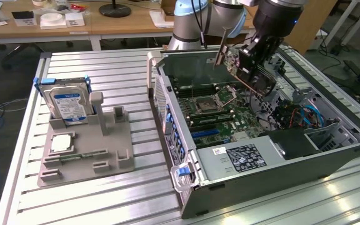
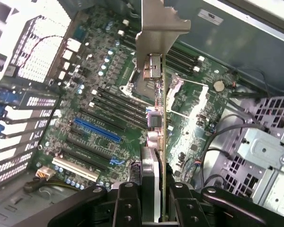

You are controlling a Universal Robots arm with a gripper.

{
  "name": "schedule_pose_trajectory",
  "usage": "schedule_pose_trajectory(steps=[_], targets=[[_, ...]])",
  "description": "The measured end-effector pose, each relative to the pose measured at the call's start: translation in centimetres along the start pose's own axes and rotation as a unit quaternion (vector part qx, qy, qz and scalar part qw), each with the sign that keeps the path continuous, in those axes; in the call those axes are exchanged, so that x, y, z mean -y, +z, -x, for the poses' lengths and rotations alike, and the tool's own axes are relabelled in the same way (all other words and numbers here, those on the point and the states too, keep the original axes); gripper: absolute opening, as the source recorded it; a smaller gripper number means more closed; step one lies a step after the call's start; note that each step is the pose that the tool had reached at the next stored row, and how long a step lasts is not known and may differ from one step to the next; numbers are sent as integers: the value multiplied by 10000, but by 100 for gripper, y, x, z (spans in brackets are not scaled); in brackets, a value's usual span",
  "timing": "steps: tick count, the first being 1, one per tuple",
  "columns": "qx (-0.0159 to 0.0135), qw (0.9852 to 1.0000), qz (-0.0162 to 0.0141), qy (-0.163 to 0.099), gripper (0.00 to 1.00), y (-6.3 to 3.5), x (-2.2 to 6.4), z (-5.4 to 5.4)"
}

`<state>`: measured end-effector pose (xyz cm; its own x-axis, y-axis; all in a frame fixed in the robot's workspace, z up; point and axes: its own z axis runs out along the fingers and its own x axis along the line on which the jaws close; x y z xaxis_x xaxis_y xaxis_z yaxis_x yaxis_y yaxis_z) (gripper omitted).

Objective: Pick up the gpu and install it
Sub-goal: 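Insert the gpu into the slot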

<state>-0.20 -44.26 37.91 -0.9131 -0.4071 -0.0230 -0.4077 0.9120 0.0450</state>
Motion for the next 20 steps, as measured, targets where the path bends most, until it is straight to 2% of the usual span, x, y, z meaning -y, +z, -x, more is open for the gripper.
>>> schedule_pose_trajectory(steps=[5,11,16,20], targets=[[-14,9995,7,-311,28,0,-1,-1],[-30,9977,16,-675,28,0,-1,-3],[-44,9952,23,-973,28,0,-2,-5],[-55,9925,29,-1218,28,0,-3,-7]])
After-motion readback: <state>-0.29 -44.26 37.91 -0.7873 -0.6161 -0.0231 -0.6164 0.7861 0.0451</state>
